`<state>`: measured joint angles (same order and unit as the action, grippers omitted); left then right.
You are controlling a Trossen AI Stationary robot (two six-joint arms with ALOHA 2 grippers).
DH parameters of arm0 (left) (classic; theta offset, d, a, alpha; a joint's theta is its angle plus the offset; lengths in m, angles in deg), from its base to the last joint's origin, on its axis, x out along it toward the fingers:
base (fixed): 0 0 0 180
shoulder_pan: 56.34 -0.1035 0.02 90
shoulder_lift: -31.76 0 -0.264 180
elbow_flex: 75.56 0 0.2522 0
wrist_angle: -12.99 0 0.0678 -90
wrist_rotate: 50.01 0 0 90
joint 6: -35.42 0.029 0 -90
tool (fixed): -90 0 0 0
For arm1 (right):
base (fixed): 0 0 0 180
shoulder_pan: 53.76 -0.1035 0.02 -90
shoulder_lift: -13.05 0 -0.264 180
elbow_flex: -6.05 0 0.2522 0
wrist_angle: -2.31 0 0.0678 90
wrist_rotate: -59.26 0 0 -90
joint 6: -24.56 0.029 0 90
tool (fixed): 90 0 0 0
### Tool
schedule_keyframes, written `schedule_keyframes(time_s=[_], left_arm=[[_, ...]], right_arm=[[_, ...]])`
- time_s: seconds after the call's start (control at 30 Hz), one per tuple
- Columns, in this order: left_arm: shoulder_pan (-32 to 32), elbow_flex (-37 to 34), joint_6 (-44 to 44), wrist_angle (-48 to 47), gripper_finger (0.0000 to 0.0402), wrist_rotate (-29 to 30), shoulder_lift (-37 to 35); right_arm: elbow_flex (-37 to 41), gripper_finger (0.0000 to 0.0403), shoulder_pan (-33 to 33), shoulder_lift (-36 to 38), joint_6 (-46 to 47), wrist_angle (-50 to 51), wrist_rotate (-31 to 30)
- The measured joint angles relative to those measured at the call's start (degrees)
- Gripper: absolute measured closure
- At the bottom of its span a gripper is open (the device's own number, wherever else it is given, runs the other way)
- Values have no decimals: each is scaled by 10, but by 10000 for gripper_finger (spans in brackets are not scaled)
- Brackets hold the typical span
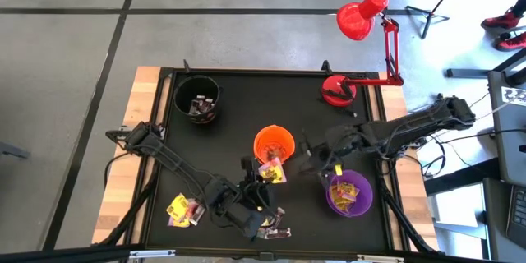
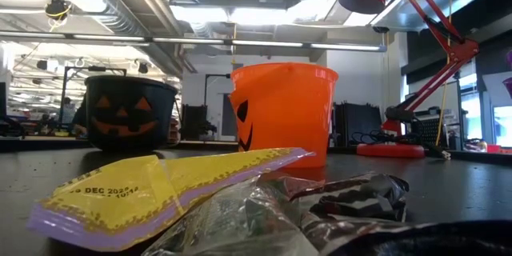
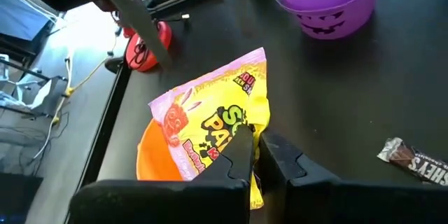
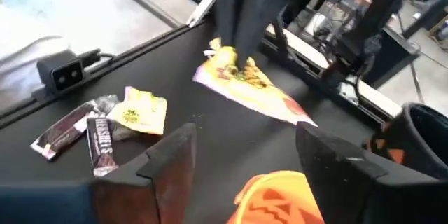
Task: Sort candy
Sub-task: Put the yellow candy into the purple bucket
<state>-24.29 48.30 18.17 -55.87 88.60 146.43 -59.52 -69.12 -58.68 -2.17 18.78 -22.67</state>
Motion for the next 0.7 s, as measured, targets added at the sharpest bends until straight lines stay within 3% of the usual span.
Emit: schedule_keyframes(time_s=[0.23,0.4,0.57,0.7], left_arm=[[-13,0,-1,12,401,-13,0],[-20,0,5,23,401,-18,0],[-22,0,14,36,401,-18,0],[-21,0,14,36,401,-18,0]], right_arm=[[0,124,0,-60,-34,-88,4],[0,121,0,-93,-40,-121,-5],[0,158,0,-116,-43,-116,-84],[0,214,0,-115,-50,-114,-101]])
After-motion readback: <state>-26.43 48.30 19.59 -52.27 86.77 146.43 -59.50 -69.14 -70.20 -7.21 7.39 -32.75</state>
